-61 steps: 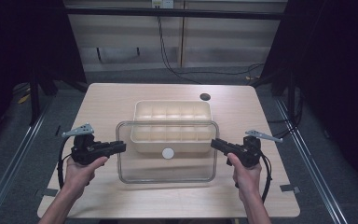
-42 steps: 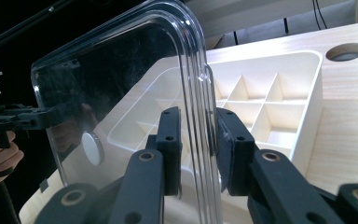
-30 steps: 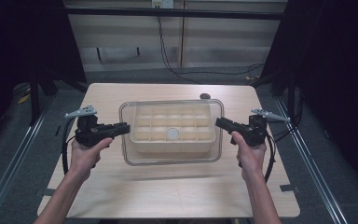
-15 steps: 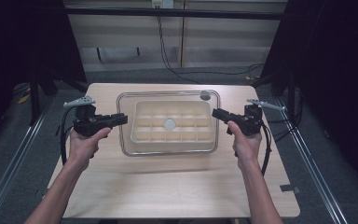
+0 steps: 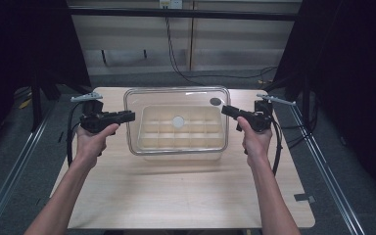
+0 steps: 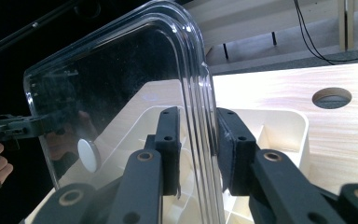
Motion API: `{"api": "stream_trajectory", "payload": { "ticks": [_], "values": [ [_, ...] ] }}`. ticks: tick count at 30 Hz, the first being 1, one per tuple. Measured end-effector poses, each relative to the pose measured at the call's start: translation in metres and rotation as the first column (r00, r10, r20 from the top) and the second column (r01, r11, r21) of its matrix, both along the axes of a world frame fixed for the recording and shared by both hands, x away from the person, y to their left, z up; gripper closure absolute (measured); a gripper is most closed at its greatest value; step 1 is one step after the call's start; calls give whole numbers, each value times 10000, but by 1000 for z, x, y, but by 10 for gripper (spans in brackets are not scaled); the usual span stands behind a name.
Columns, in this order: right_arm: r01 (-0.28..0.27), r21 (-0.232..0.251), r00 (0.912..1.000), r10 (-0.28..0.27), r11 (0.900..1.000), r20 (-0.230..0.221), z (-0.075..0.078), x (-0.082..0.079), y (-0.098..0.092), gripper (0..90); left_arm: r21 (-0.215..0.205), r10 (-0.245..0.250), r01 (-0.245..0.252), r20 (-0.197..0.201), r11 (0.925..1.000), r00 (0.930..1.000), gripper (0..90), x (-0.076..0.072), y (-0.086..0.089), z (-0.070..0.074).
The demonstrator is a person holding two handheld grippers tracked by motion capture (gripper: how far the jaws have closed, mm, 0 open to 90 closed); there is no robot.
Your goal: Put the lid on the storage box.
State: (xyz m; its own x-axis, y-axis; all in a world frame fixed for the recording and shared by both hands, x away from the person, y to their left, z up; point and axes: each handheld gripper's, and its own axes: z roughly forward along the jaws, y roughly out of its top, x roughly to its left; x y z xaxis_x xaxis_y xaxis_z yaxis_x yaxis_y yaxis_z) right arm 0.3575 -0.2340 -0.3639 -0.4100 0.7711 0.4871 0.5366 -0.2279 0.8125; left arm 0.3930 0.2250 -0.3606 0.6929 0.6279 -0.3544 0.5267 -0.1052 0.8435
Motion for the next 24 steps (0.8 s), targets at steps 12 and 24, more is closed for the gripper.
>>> {"api": "stream_trajectory", "payload": {
  "ticks": [12,24],
  "values": [
    [164,95,9994,-161,9998,-310,-5,20,-3,723,62,100,-98,-335,9999,9994,715,21,-5,-6],
    [247,263,9970,-227,9993,-744,-14,35,-6,726,109,302,-295,-713,9995,9970,708,33,-10,-9]
  ]
}}
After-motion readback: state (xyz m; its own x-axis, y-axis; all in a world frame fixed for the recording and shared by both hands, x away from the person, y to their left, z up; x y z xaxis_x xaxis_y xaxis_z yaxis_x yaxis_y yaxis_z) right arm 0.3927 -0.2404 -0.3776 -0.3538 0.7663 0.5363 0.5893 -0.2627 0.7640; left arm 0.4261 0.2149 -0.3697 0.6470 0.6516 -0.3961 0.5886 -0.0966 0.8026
